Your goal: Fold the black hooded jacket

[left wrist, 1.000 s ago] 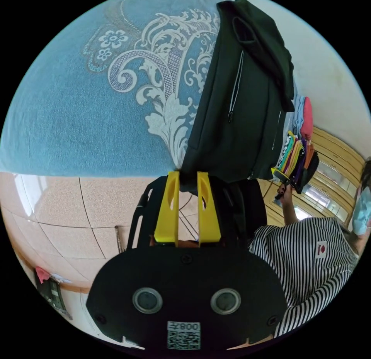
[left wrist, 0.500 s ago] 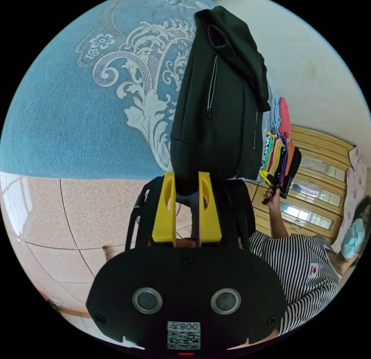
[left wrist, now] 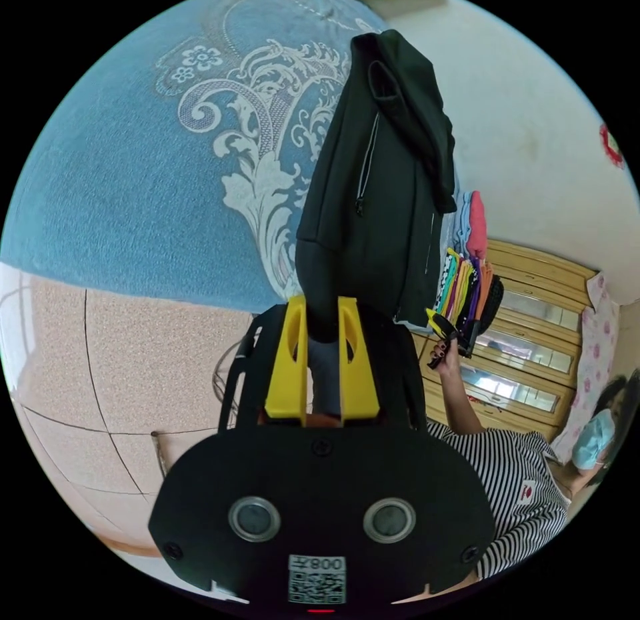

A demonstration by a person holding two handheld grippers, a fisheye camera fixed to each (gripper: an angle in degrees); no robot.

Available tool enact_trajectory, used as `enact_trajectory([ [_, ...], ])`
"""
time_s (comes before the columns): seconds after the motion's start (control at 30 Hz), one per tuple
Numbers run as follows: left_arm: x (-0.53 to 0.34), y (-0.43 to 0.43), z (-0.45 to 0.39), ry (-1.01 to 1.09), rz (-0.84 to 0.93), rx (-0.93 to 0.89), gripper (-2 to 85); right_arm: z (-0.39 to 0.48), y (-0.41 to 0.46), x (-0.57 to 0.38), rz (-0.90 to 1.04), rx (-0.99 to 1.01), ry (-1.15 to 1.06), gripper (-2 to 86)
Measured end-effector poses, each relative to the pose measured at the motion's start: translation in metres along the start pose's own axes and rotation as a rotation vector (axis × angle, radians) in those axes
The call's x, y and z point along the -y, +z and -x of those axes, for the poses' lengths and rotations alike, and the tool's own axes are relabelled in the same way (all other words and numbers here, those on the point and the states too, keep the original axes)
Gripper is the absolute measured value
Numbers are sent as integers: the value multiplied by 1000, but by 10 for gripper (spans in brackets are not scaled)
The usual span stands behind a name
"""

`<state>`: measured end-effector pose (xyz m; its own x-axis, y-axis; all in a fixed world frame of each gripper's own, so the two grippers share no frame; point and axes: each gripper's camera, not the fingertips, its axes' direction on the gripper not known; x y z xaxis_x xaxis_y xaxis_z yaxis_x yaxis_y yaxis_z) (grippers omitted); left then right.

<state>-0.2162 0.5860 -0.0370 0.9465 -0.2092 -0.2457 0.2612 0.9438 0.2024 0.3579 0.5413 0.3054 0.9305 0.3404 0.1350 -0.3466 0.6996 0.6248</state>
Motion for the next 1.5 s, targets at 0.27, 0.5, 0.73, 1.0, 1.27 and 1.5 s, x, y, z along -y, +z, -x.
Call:
enact_trajectory([
  [0.27, -45, 2, -34, 114, -79, -45, 44, -21, -24, -13, -1, 133, -34, 27],
  [0.5, -102, -4, -58, 189, -179, -170, 39, -32, -64, -37, -67, 271, -98, 19],
  [0.73, -162, 4, -71, 239, -196, -229, 37, -43, -100, -72, -85, 316, -174, 17],
  [1.0, -246, 15, -66, 244, -218, -320, 36, -75, -127, -141, -77, 359, -208, 17],
  [1.27, -304, 20, -69, 244, -220, -360, 37, -97, -145, -188, -75, 376, -257, 17],
  [1.5, -336, 22, -82, 265, -206, -367, 37, -114, -158, -216, -72, 375, -295, 17],
])
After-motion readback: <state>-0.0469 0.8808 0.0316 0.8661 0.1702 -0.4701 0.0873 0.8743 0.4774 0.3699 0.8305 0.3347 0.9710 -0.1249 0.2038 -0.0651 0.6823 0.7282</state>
